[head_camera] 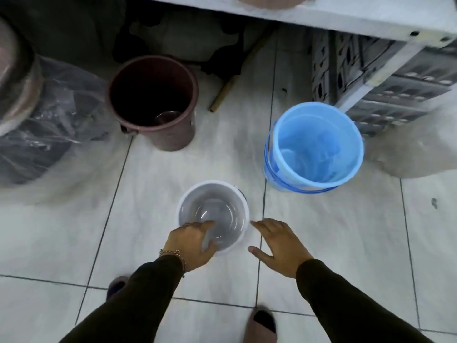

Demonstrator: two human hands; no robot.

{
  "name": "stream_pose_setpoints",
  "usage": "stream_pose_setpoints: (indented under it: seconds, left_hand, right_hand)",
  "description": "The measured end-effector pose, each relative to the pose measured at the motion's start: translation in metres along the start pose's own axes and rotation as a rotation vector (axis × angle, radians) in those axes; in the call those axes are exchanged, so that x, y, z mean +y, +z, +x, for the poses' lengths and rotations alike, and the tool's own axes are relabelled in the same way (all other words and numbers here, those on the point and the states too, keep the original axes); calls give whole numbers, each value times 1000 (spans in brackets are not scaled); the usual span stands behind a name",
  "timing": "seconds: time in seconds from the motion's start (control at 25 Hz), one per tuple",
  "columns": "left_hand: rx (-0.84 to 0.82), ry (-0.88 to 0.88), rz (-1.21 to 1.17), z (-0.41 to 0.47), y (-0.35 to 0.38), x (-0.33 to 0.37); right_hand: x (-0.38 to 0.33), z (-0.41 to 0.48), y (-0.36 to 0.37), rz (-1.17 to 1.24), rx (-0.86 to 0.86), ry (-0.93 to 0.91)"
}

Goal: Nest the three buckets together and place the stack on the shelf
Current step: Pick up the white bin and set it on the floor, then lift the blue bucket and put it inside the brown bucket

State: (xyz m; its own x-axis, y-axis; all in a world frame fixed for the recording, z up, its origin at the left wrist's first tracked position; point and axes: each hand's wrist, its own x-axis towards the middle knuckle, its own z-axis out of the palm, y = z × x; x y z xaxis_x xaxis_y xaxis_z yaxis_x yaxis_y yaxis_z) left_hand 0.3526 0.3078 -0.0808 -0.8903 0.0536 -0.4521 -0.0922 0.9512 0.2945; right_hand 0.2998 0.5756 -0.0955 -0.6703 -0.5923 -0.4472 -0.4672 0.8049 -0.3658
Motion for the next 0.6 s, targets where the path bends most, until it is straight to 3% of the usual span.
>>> stream_pose_setpoints:
  seconds: [0.12, 0.2, 0.28, 0.4, 0.6]
  left_hand:
    - [98, -191, -253, 49, -34, 46]
    - [100, -321, -483, 100, -48, 88]
    - [41, -395, -693, 155, -54, 127]
    - [-43, -387, -809, 216, -51, 162]
    - [74, -303, -765, 222, -25, 168]
  right_hand:
    - [54, -19, -40, 231, 218, 422]
    - [93, -16, -67, 533, 350, 837]
    - [131, -3, -84, 847, 450, 1077]
    - [171, 24, -93, 1058, 548, 1023]
    - [179, 38, -87, 1036, 520, 907]
